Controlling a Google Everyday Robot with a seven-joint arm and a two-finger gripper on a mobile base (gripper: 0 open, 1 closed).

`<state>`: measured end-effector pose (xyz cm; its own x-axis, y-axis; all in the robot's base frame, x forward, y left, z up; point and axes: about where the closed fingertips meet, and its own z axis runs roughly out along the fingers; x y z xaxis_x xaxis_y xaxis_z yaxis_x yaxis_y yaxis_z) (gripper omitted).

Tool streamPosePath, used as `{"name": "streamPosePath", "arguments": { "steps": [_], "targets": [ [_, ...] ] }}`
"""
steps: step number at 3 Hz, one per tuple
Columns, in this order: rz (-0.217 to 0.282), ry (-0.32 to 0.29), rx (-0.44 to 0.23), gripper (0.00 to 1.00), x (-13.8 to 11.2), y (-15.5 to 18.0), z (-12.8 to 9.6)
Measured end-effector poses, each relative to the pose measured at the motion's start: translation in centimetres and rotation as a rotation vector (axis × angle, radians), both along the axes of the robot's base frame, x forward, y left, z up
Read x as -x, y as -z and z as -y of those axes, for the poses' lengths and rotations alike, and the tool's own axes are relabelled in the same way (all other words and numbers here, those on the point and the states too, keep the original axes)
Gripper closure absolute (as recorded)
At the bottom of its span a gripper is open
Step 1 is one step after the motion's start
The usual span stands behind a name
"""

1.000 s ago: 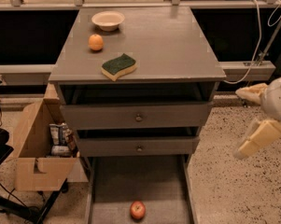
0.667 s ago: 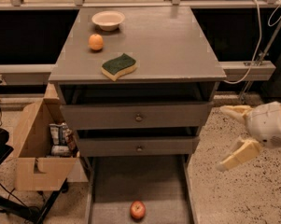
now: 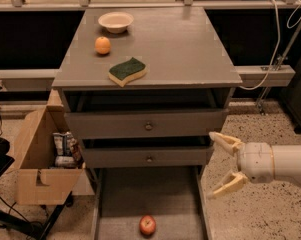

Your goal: Pick apple from bottom drawer and place on counter

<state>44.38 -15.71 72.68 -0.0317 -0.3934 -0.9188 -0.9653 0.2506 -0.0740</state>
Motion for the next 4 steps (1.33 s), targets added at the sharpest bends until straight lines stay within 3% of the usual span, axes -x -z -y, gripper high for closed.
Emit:
{"name": "streamPosePath", "arguments": {
  "steps": [1,2,3,4],
  "targets": [
    [0.086,-0.032,-0.124,0.0,0.8,4.7,-2.4],
    [0.086,-0.032,-0.123,0.0,0.8,4.6,-2.4],
    [0.101,-0.028,-0.078,0.0,1.0,3.2,-2.3],
    [0.11,-0.051,-0.064,0.0,1.2,5.2,-2.0]
  ]
}}
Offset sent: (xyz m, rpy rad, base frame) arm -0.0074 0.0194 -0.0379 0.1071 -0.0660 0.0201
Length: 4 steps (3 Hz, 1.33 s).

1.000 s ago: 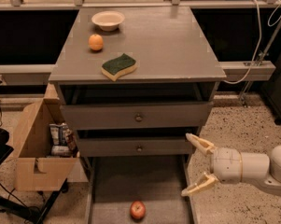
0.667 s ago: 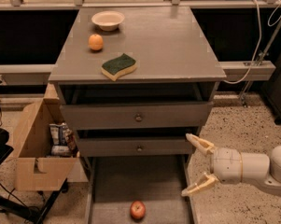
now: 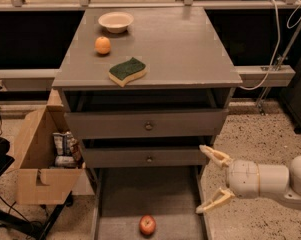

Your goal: Pick apple from bottom drawer and place on counter

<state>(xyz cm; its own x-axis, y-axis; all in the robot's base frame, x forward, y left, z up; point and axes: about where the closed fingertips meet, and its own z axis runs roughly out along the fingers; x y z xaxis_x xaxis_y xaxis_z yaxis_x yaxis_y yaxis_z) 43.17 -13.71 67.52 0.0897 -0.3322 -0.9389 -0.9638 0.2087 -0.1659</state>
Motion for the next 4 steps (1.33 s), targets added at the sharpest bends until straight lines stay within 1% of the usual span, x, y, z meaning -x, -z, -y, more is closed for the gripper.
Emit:
{"name": "streamPosePath", "arguments": {
  "steps": [1,2,3,4],
  "targets": [
    [-0.026,-0.034,-0.058,0.0,0.5,7.1,0.2],
    [-0.041,-0.07,-0.107,0.0,0.8,15.2,0.2],
    [-0.047,-0.087,-0.128,0.0,1.1,19.5,0.0],
    [-0.077,-0.091,-0.108,0.0,1.5,21.4,-0.9]
  ]
}}
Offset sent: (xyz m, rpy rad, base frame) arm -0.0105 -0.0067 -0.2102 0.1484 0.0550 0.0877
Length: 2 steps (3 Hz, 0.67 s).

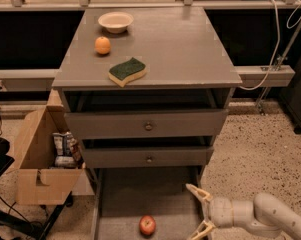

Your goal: Pick apple from bottom drawer and place on counter

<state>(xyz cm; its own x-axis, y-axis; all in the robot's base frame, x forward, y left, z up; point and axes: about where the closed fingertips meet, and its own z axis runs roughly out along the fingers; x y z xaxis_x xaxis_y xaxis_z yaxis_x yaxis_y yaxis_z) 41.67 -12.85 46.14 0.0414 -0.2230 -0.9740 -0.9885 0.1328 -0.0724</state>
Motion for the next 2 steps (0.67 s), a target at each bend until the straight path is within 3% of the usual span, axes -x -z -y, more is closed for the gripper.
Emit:
{"name": "streamPosePath", "arguments": {
  "steps": [1,2],
  "targets": [
    [-0.085,-0.024,0.078,0.0,0.1,7.5,-3.2],
    [-0.118,-0.031,0.153,0.0,-0.3,14.9,-5.6]
  ]
}}
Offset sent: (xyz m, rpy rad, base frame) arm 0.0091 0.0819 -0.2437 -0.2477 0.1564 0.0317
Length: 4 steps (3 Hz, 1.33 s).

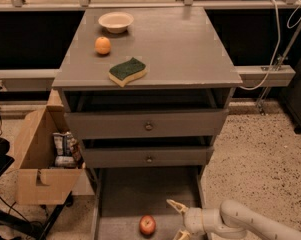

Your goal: Pick apple from bottom drawer and place on counter

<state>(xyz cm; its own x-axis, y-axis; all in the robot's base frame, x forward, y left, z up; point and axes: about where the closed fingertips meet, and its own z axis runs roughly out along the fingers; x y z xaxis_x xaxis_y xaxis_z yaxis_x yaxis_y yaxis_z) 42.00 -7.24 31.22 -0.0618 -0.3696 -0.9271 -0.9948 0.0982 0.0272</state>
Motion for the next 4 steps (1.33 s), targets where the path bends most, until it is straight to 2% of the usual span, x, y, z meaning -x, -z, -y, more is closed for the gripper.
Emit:
{"name": "streamPosePath", "arguments": {
  "steps": [1,3,4],
  "targets": [
    [-0.022,-0.002,0.046,0.0,-1.4,5.5,-2.1],
    [-0.111,0.018,0.052,0.0,-3.4,14.5,-4.9],
    [-0.182,-0.016,0.049,0.26,-2.7,18.6,-6.6]
  ]
}}
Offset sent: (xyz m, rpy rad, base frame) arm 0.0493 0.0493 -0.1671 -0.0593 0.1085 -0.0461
